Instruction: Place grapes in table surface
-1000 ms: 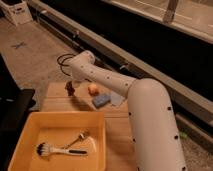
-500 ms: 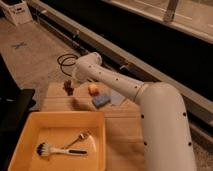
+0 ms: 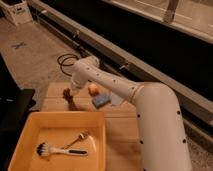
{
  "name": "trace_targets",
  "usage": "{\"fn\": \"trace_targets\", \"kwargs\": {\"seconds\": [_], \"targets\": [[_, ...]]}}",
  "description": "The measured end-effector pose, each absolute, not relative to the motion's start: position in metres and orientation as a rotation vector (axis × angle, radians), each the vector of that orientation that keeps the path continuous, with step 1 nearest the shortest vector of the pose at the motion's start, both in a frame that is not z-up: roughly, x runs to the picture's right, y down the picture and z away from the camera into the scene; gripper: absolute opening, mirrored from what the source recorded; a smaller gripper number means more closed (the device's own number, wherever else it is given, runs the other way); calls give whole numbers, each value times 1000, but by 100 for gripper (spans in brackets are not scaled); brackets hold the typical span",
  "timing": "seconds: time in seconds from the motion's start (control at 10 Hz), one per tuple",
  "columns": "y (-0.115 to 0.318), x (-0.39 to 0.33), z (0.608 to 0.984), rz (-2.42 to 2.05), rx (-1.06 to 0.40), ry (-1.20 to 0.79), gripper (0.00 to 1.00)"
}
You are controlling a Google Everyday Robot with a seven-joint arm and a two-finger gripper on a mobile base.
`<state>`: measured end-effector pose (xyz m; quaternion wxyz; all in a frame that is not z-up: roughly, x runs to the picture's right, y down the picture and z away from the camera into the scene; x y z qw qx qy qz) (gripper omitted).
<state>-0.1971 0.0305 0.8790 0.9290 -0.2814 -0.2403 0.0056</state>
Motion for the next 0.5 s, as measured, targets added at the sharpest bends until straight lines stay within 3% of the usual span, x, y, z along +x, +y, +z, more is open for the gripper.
{"fn": "trace_targets", "kwargs": {"seconds": [0.3, 0.5], "targets": [[72, -200, 896, -84, -704, -402, 7], [85, -197, 909, -106, -748, -334, 27]]}}
